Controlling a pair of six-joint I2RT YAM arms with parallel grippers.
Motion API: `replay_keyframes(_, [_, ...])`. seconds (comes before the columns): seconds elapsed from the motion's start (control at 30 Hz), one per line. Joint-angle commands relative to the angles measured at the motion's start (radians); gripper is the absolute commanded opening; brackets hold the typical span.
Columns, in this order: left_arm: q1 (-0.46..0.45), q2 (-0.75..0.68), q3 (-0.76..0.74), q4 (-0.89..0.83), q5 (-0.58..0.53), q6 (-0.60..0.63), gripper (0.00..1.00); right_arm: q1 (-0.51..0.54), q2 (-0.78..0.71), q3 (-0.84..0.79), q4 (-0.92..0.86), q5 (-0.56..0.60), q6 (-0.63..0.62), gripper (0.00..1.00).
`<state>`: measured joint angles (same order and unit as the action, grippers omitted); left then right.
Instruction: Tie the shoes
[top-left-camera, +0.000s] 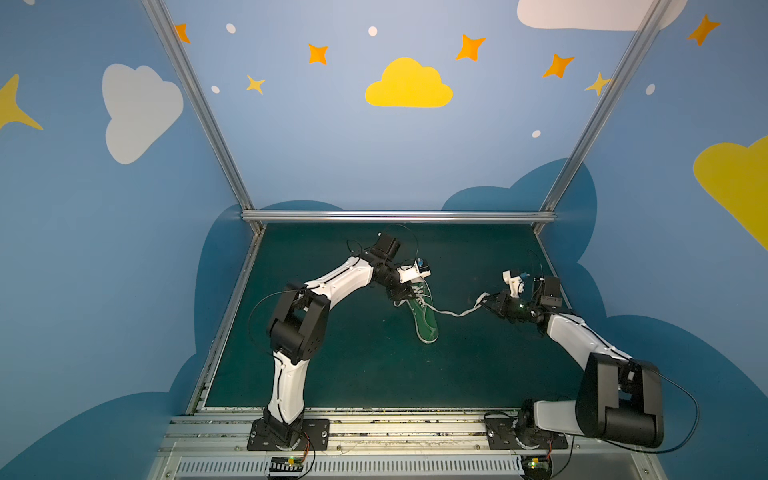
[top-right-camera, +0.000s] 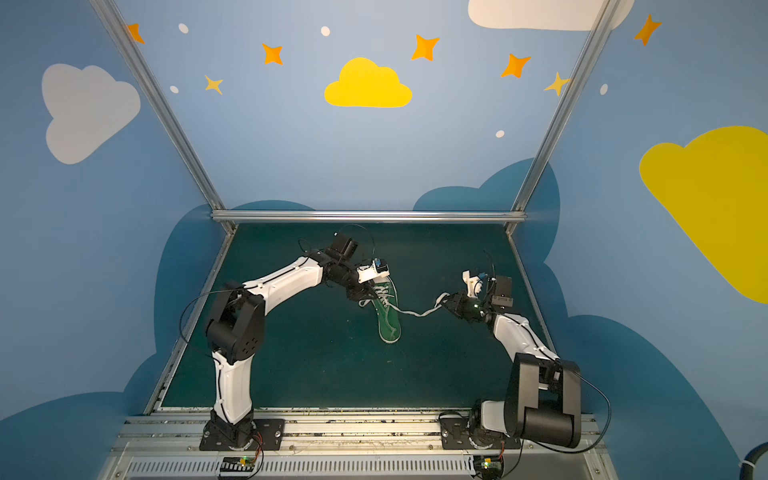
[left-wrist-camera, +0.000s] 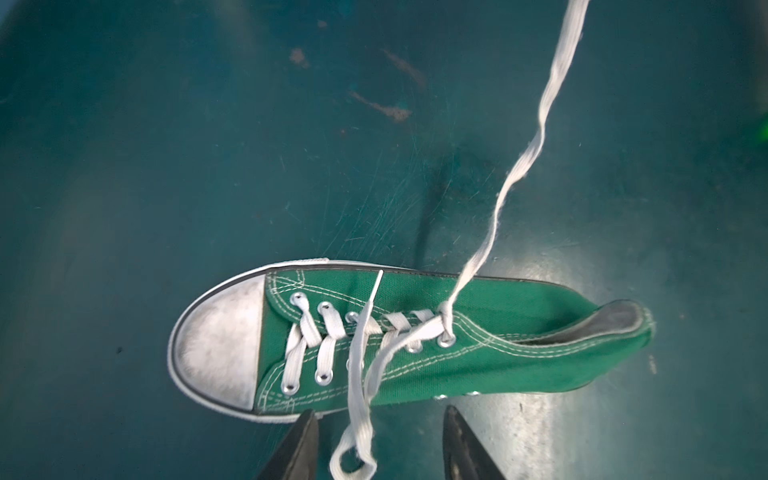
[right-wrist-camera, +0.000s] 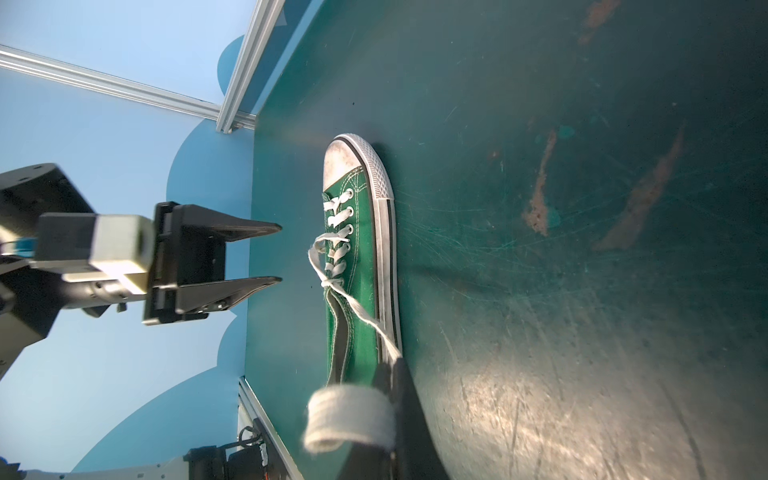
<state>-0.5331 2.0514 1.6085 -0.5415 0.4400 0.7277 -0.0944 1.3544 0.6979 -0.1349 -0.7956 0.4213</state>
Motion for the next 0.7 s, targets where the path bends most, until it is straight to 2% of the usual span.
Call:
replay_keyframes(0.0, [-0.004,0.044,0.037,-0.064,0.031,0.076,0.49,0.005,0.012,0.027,-0.026,-0.017,-0.014,0.00])
replay_keyframes(0.43, [-0.024,0.094,0.036,0.023,-0.038,0.049,0.42,0.005,0.044,0.049,-0.035,-0.036,-0.016,0.00])
replay_keyframes(0.5, [-0.024,0.097,0.035,0.030,-0.037,0.043,0.37,0.005,0.044,0.051,-0.039,-0.039,-0.018,0.00])
replay_keyframes(0.67, [-0.024,0.091,0.031,0.025,-0.061,0.033,0.10,0.003,0.036,0.051,-0.057,-0.030,-0.027,0.00])
